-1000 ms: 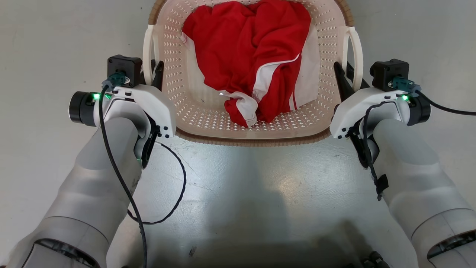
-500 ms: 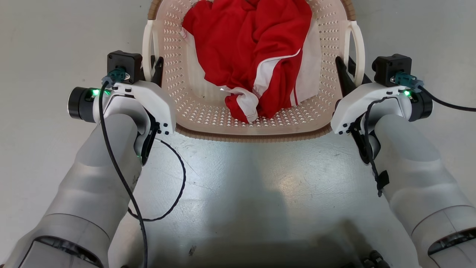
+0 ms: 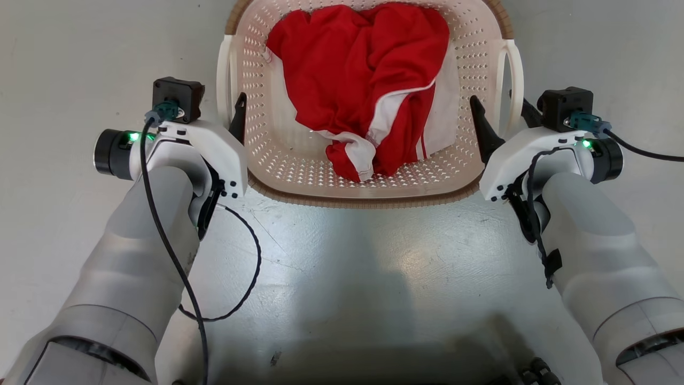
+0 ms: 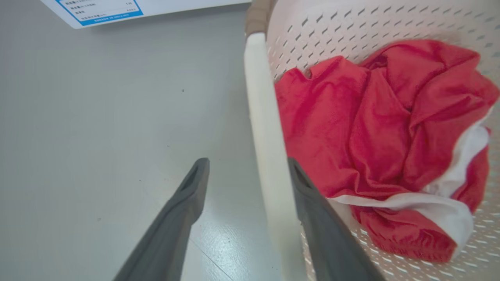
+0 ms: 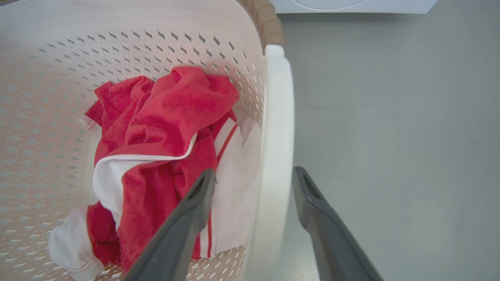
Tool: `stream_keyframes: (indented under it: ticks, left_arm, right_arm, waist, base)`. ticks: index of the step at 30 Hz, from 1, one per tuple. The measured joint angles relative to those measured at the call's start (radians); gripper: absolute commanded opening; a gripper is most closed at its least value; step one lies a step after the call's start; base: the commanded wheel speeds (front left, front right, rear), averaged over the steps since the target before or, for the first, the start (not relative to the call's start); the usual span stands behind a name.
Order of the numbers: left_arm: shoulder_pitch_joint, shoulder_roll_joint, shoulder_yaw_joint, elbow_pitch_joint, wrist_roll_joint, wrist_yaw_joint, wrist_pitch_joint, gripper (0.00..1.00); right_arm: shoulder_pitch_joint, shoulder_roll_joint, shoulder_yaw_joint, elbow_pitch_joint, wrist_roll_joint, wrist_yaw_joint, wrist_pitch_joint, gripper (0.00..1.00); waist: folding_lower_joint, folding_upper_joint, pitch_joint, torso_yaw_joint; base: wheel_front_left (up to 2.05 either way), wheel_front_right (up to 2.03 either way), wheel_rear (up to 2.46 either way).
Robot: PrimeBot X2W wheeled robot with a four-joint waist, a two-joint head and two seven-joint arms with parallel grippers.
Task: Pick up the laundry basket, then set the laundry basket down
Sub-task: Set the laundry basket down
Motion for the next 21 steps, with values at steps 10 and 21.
stream_keyframes:
  ticks: [10,21]
  left_arm:
    - [-0.007,-0.005,0.007,0.026,0.000,0.000,0.000,1.00]
    - [0.004,-0.014,0.022,0.045,0.001,0.001,0.000,1.00]
  right_arm:
    - [-0.004,0.000,-0.017,-0.018,-0.012,0.000,0.000,1.00]
    - [0.017,0.000,-0.055,-0.077,-0.052,0.000,0.000,1.00]
  waist:
    - [0.0000,0.0000,-0.013,-0.007]
    - [0.0000,0.0000,-0.080,-0.012]
  base:
    - [0.00,0.00,0.00]
    - [0.00,0.00,0.00]
